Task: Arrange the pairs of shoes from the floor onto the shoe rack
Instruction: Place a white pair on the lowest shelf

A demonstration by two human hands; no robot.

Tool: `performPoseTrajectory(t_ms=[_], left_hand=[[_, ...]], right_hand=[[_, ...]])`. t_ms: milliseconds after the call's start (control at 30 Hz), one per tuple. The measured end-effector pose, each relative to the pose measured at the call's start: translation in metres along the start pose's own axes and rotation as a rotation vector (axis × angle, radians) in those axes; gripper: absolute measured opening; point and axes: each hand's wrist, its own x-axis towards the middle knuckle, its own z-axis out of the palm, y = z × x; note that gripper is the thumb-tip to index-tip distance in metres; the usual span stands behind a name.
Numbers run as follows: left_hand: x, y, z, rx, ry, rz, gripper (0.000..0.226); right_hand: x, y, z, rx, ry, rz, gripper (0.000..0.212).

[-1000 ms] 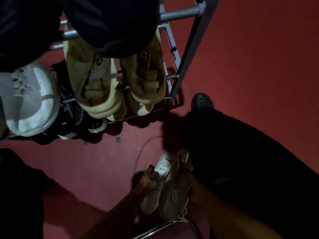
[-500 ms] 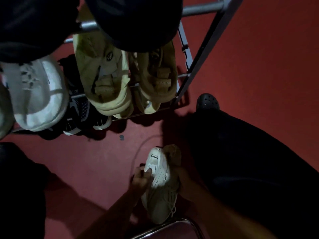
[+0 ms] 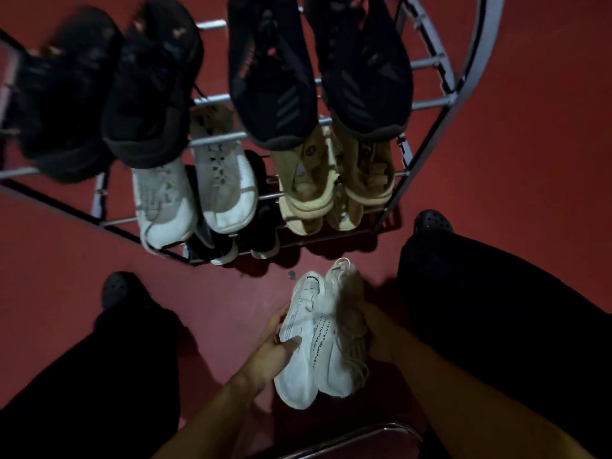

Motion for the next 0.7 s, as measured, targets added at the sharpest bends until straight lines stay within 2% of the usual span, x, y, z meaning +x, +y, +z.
performPoseTrajectory(t_ms=[33, 133, 167, 233, 300, 367, 433, 533, 700], left_hand=[[-0.009, 0.004, 0.000, -0.012, 0.046, 0.019, 0.061], [-0.037, 0.017, 0.000, -0.026, 0.202, 0.058, 0.059], [-0.045, 0.018, -0.001, -0.031, 0.234, 0.062, 0.060], [-0.054, 0.016, -0.006, -0.034, 0.271, 0.056, 0.051], [-0.064, 0.021, -0.009, -0.081, 0.312, 0.045, 0.031], [-0.075, 0.028, -0.009, -0.137, 0.362, 0.044, 0.017], [-0.085, 0.029, -0.009, -0.248, 0.328, 0.041, 0.017], [-0.095, 0.028, -0.010, -0.480, 0.218, 0.039, 0.033], [-0.107, 0.022, -0.012, -0.656, 0.192, -0.019, 0.045]], right_hand=[[-0.007, 0.000, 0.005, -0.036, -0.055, -0.015, 0.020], [-0.024, 0.003, 0.018, -0.111, -0.135, -0.076, 0.057], [-0.031, 0.003, 0.021, -0.127, -0.142, -0.093, 0.063], [-0.044, 0.006, 0.028, -0.145, -0.167, -0.120, 0.064], [-0.057, 0.005, 0.037, -0.180, -0.181, -0.100, 0.063], [-0.069, 0.003, 0.046, -0.188, -0.190, -0.098, 0.054], [-0.080, 0.004, 0.054, -0.163, -0.231, -0.140, 0.048], [-0.097, 0.010, 0.065, -0.114, -0.254, -0.211, 0.044], [-0.115, 0.026, 0.060, -0.118, -0.210, -0.210, 0.054]])
